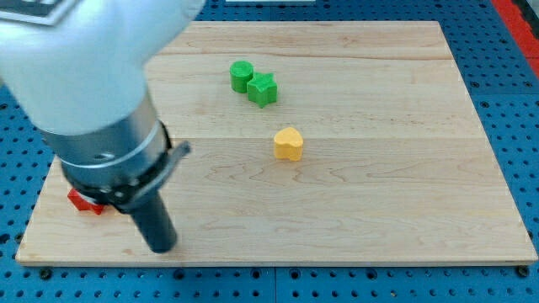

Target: Move the red star in between the yellow hexagon and blue triangle

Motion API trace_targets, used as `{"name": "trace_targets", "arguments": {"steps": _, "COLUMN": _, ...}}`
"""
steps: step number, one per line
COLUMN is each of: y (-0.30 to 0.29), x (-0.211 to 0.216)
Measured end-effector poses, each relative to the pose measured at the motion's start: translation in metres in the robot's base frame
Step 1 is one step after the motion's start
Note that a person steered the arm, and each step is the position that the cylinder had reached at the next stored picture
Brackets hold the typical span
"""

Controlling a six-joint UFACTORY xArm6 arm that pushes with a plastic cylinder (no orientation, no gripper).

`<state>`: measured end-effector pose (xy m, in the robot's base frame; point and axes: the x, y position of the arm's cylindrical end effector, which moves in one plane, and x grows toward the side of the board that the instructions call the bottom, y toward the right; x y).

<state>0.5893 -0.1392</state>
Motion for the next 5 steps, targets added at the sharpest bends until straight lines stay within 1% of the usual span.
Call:
{"name": "trace_targets", "arguments": {"steps": 1, "y": -0.038, "x": -0.045}}
{"name": "trace_targets", "arguments": {"steps": 2, "y": -0.039, "x": -0.02}}
{"name": "trace_targets", "arguments": {"steps": 3, "y": -0.068, "x": -0.008}}
{"name": "trace_targets", "arguments": {"steps": 4, "y": -0.097, "x": -0.024}}
{"name": "trace_targets", "arguments": {"steps": 5, "y": -0.099, "x": -0.042}}
